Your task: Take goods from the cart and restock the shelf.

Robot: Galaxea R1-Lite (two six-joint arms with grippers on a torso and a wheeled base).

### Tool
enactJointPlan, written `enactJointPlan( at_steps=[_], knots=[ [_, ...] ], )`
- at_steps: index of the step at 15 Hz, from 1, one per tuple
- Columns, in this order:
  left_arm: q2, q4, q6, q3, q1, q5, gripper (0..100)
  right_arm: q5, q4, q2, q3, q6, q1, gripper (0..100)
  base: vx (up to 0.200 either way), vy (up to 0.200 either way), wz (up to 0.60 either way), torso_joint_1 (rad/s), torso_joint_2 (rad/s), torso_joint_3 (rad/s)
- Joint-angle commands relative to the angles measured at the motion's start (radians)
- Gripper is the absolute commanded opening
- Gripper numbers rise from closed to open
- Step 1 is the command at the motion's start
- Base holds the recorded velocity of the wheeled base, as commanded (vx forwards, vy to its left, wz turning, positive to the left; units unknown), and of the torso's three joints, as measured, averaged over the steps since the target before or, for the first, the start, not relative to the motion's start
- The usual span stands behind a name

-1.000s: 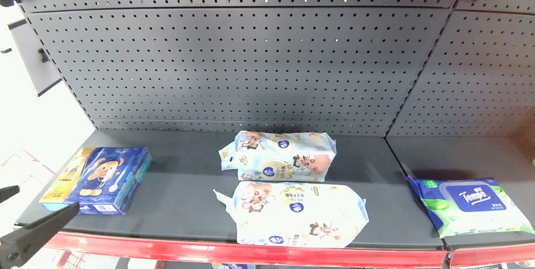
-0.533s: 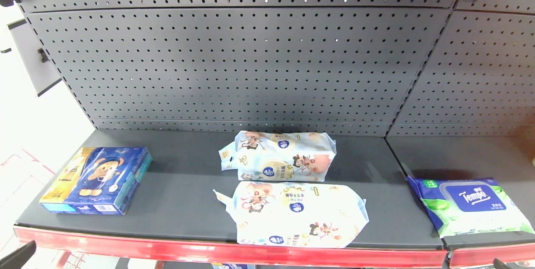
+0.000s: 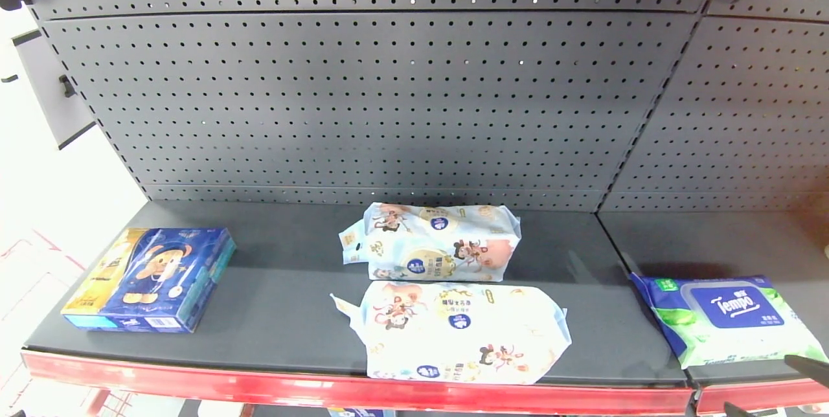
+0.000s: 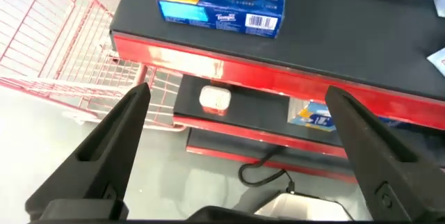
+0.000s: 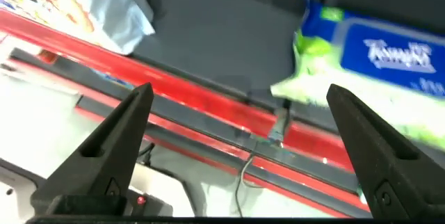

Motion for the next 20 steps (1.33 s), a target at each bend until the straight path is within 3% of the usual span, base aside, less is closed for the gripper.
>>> enactJointPlan(
  at_steps=[1,4,9,13,17,20],
  knots=[
    [-0.036,-0.002,0.004,0.027,0.004,-0.001,100,-0.001,-0.113,0.244,-0.051,0.002,0.079,100,0.000,0.000,0.00,0.000,0.00,0.000],
    [-0.025,-0.005,0.007,0.012,0.004,0.001,100,-0.036,-0.276,0.468,-0.085,-0.001,0.181,100,0.000,0.000,0.00,0.000,0.00,0.000],
    [-0.022,-0.005,0.062,-0.013,0.004,0.014,100,-0.111,-0.279,0.645,-0.156,0.002,0.265,100,0.000,0.000,0.00,0.000,0.00,0.000],
    [-0.009,-0.005,0.065,-0.016,0.004,0.014,100,-0.113,-0.280,0.700,-0.157,0.004,0.326,100,0.000,0.000,0.00,0.000,0.00,0.000],
    [-0.007,-0.005,0.067,-0.016,0.004,0.014,100,-0.113,-0.282,0.752,-0.209,0.002,0.333,100,0.000,0.000,0.00,0.000,0.00,0.000],
    [-0.015,-0.005,0.087,-0.013,0.004,0.014,100,-0.114,-0.282,0.784,-0.237,-0.001,0.351,100,0.000,0.000,0.00,0.000,0.00,0.000]
  ],
)
